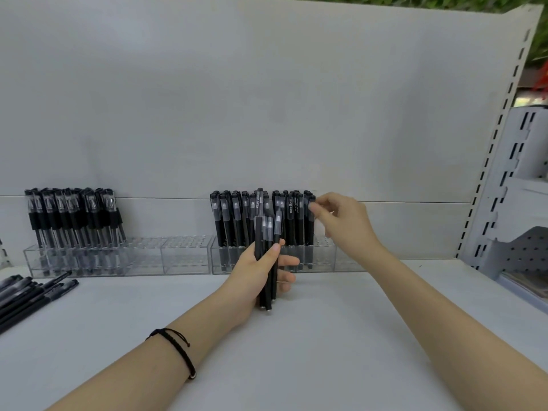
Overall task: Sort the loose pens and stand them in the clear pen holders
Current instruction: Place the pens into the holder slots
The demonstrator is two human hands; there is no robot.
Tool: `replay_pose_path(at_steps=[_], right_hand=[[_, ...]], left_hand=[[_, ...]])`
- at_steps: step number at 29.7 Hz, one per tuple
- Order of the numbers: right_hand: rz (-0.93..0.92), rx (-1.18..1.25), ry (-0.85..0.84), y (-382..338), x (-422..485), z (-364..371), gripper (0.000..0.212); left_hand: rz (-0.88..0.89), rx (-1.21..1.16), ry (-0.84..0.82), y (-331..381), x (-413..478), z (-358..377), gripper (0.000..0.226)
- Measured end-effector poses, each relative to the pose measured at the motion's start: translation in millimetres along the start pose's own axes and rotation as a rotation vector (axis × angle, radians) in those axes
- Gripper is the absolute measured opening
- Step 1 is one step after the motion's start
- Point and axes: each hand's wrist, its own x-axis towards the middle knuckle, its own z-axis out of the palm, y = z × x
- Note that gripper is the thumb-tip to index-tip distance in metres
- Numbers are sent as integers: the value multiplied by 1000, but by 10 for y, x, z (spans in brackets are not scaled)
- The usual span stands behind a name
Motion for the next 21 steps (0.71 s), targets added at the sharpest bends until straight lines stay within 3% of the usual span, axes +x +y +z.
replay_pose_path(at_steps=[2, 6, 8, 11, 13, 17, 19, 21], right_hand=[[72, -51, -69, 37, -16, 29, 18], [78, -177, 55, 20, -71, 43, 32], [20, -90, 78, -39, -87, 33, 33], [-39, 100, -79, -171, -126, 40, 28], [-78, 87, -156, -225, -163, 70, 24], [13, 243, -212, -274, -154, 12, 18], [64, 354, -122, -253, -88, -35, 16], [93, 463, 86, -204, -16, -85, 17]], left_hand=[[-3, 9, -26, -2, -4, 9, 17], [11, 19, -71, 13, -30, 28, 23], [20, 2, -95, 24, -37, 35, 27], [34, -43, -111, 23, -32, 41, 29], [41, -56, -107, 10, -30, 38, 26], [59, -101, -85, 1, -24, 33, 23], [36, -119, -57, 3, -15, 24, 22], [-11, -92, -50, 2, -17, 17, 23]])
